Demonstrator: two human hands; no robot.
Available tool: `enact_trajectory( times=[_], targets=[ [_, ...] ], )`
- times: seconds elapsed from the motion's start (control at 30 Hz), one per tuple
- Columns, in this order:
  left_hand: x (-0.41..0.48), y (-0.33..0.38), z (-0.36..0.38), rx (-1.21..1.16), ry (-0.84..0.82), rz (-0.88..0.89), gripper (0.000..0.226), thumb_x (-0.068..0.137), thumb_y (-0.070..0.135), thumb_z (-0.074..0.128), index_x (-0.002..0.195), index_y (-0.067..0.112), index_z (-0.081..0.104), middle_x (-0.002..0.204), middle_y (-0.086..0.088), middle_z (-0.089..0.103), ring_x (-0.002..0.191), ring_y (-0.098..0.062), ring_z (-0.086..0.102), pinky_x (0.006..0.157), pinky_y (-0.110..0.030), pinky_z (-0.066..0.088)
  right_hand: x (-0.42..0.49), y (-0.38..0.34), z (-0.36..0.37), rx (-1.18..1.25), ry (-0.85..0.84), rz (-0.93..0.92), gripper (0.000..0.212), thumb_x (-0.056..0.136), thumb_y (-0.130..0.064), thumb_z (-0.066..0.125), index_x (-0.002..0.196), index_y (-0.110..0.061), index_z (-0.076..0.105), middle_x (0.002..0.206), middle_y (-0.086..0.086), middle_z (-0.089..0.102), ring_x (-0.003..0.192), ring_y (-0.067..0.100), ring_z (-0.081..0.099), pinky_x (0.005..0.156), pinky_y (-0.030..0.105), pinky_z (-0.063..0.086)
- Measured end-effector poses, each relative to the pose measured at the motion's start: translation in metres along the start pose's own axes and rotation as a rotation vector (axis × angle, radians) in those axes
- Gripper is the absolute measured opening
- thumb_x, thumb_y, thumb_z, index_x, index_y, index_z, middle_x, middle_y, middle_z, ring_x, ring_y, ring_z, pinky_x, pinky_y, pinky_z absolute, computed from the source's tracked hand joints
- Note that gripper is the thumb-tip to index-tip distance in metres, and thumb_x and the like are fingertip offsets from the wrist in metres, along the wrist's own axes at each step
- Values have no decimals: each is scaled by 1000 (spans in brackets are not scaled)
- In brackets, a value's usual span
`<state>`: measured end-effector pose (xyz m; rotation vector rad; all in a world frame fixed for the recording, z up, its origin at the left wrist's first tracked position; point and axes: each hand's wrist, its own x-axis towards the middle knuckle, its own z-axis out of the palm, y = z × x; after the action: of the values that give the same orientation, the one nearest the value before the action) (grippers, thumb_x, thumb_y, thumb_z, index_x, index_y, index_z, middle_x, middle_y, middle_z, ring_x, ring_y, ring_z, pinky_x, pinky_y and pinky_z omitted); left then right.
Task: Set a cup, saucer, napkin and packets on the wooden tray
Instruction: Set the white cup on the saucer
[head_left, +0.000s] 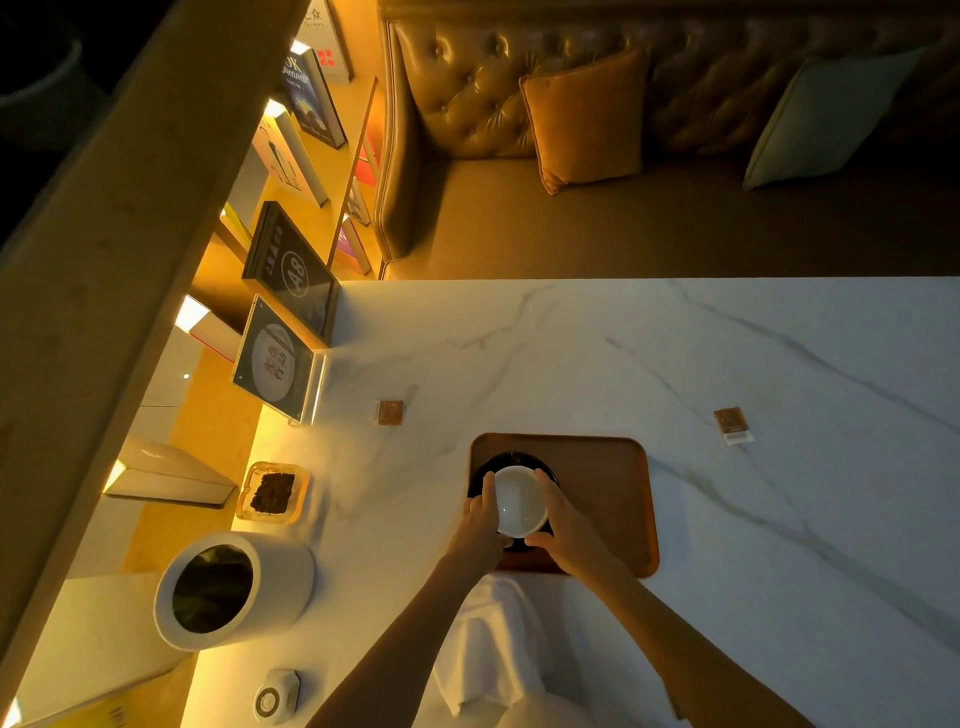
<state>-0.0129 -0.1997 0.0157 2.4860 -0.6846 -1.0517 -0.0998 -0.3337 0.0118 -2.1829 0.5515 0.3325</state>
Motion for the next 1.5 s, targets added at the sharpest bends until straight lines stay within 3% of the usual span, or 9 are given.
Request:
enact_trajectory(
  times=[0.73,1.07,1.2,1.37,1.5],
  targets=[
    [-4,0,-1,-4,-25,-48,107,85,20,74,154,14,-8,148,-17,38,137,-32,38,115,-44,36,1,3,1,-12,-5,2,98,79,-22,75,151,-22,9,154,0,31,138,18,38,100,16,28],
    [-2,-5,-3,48,-38,-44,108,84,31,73,155,18,-8,146,-15,43,133,-32,44,109,-47,42,0,5,-2,37,-43,1,98,80,-24,75,150,-25,7,156,-2,27,140,18,33,106,22,30],
    [4,-16,-21,4,-74,-55,109,83,44,70,155,24,-9,153,-12,36,134,-34,45,108,-50,42,6,4,-17,49,-67,34,91,84,-44,66,152,-25,8,158,-3,24,143,16,28,113,33,33],
    [20,-52,-72,35,-37,-146,70,95,55,47,152,21,25,157,-7,34,143,-27,34,116,-44,30,43,-18,-54,-89,17,95,60,91,-50,52,140,-18,42,140,6,53,126,20,52,104,37,44],
    [34,-84,-119,5,121,-193,51,97,47,48,140,20,46,147,-4,49,135,-24,46,114,-41,35,93,-69,-75,-151,51,74,38,90,-48,54,117,-22,60,114,3,69,104,20,64,90,38,52]
  ],
)
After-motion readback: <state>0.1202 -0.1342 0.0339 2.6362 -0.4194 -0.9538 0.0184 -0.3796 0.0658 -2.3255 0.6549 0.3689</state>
